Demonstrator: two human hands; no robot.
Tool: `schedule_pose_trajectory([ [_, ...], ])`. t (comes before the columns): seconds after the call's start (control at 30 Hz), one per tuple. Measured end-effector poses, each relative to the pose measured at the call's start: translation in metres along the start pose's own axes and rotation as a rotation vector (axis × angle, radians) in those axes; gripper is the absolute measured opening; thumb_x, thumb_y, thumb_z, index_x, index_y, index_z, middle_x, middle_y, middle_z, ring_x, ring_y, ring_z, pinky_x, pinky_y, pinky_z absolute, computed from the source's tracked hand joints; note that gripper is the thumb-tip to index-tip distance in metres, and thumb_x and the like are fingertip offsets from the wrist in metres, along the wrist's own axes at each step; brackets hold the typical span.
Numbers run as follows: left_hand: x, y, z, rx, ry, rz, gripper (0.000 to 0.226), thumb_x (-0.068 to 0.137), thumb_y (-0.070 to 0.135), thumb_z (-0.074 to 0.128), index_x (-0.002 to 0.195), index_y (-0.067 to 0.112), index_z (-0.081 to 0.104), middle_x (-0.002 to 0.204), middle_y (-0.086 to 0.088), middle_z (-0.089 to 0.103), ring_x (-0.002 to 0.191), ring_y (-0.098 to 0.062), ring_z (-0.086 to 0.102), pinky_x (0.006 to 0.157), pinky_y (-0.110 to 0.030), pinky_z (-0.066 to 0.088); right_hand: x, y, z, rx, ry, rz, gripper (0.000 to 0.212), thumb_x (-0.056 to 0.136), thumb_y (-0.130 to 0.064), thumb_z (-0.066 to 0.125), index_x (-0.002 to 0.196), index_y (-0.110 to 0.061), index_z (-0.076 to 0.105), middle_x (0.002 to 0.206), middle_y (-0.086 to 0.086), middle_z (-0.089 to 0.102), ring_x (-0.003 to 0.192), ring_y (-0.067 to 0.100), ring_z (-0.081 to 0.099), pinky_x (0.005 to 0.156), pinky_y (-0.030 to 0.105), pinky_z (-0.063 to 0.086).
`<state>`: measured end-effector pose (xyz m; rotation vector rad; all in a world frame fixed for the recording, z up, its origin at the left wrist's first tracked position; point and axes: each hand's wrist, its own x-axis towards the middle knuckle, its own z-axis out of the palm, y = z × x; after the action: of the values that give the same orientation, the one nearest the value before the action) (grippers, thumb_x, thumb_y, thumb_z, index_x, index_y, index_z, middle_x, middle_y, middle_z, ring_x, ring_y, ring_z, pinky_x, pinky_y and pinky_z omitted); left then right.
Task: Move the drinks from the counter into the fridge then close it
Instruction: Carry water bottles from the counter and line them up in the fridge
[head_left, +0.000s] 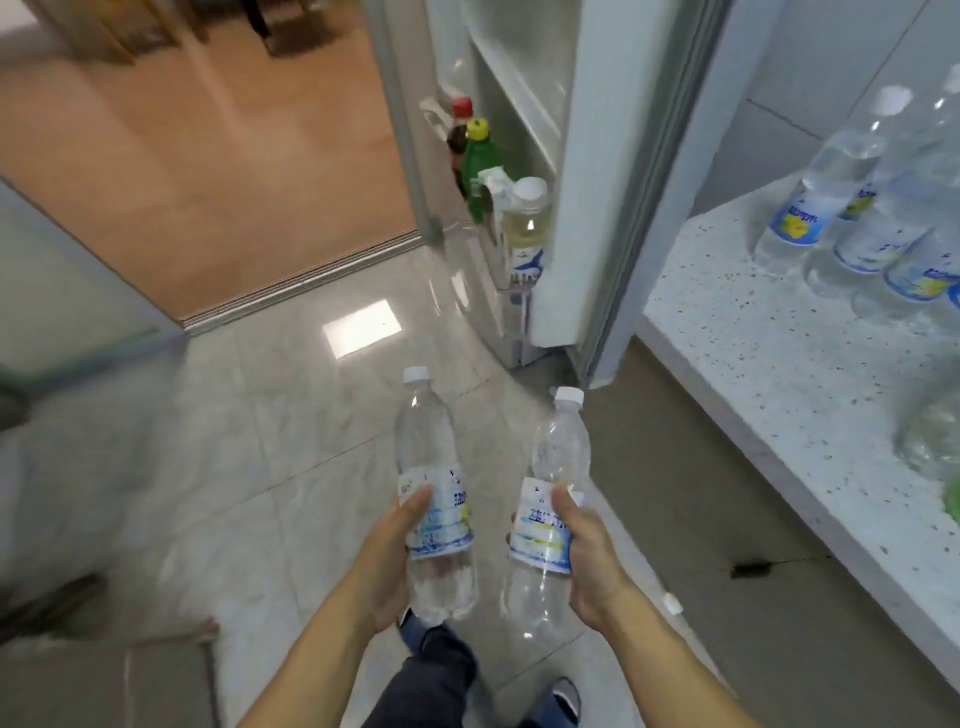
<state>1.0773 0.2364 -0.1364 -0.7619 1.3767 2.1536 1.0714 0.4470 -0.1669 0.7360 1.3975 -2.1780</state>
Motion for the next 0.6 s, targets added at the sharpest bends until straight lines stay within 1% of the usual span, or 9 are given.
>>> schedule_pose_trajectory([
  [0.07,-0.003,0.008,-0.022,0.0,0.064,0.031,0.066,0.077,0.048,0.072,0.125,0.004,0.061,0.103,-0.017,0.073,0.086,-0.032,0.071,0.065,-0.038,0.059,0.01,0.003,0.032,-0.071,-0.038,0.006,0.076,0.065,-0.056,0.071,0.124,-0.01,0.063,0.109,0.018,0.074,0.091,0.032,0.074,0.067,0.037,0.06],
  [0.13,-0.002,0.018,-0.044,0.007,0.143,0.081,0.081,0.064,0.056,0.081,0.124,0.005,0.061,0.104,-0.019,0.072,0.09,-0.036,0.069,0.069,-0.04,0.057,0.02,0.005,0.063,-0.132,-0.078,0.012,0.07,0.065,-0.056,0.074,0.12,-0.014,0.064,0.106,0.014,0.076,0.091,0.03,0.075,0.065,0.036,0.059],
  [0.17,-0.001,0.023,-0.058,0.0,0.179,0.105,0.08,0.062,0.055,0.08,0.123,0.007,0.062,0.106,-0.02,0.072,0.093,-0.039,0.069,0.071,-0.041,0.057,0.025,0.005,0.08,-0.157,-0.1,0.015,0.065,0.067,-0.055,0.077,0.117,-0.016,0.065,0.103,0.011,0.077,0.09,0.028,0.075,0.064,0.035,0.059],
  [0.23,0.002,0.037,-0.086,-0.009,0.234,0.147,0.068,0.068,0.051,0.076,0.122,0.011,0.063,0.106,-0.018,0.074,0.093,-0.037,0.071,0.071,-0.041,0.057,0.037,0.005,0.114,-0.199,-0.139,0.014,0.052,0.071,-0.052,0.081,0.111,-0.02,0.068,0.101,0.01,0.077,0.089,0.027,0.076,0.063,0.033,0.059],
  [0.33,0.006,0.063,-0.128,0.019,0.288,0.2,0.06,0.069,0.052,0.081,0.115,0.016,0.066,0.099,-0.012,0.077,0.086,-0.031,0.075,0.064,-0.037,0.06,0.055,0.003,0.168,-0.262,-0.182,-0.004,0.05,0.071,-0.05,0.073,0.11,-0.019,0.069,0.101,0.012,0.077,0.092,0.03,0.075,0.067,0.036,0.06],
  [0.37,0.007,0.073,-0.141,0.029,0.305,0.214,0.059,0.066,0.053,0.079,0.112,0.018,0.066,0.097,-0.009,0.077,0.084,-0.028,0.075,0.061,-0.034,0.059,0.061,0.002,0.186,-0.279,-0.194,-0.009,0.048,0.072,-0.05,0.073,0.11,-0.02,0.07,0.101,0.013,0.077,0.092,0.03,0.075,0.068,0.037,0.06],
  [0.43,0.008,0.091,-0.166,0.029,0.326,0.233,0.057,0.067,0.052,0.082,0.111,0.019,0.066,0.095,-0.007,0.078,0.08,-0.025,0.076,0.058,-0.03,0.059,0.071,0.002,0.219,-0.315,-0.22,-0.015,0.042,0.074,-0.051,0.076,0.106,-0.023,0.073,0.1,0.012,0.077,0.091,0.029,0.075,0.069,0.038,0.06],
  [0.5,0.009,0.109,-0.187,0.005,0.338,0.255,0.055,0.069,0.049,0.081,0.111,0.019,0.065,0.094,-0.007,0.078,0.08,-0.024,0.076,0.058,-0.029,0.058,0.083,-0.001,0.247,-0.346,-0.239,-0.017,0.046,0.074,-0.051,0.076,0.109,-0.021,0.072,0.101,0.012,0.077,0.091,0.029,0.075,0.07,0.037,0.06],
  [0.6,0.017,0.133,-0.211,-0.025,0.366,0.271,0.064,0.061,0.054,0.079,0.112,0.019,0.064,0.094,-0.007,0.077,0.079,-0.023,0.076,0.059,-0.029,0.058,0.101,-0.003,0.282,-0.385,-0.267,-0.021,0.053,0.073,-0.051,0.069,0.114,-0.018,0.069,0.101,0.011,0.077,0.09,0.027,0.075,0.067,0.033,0.06],
])
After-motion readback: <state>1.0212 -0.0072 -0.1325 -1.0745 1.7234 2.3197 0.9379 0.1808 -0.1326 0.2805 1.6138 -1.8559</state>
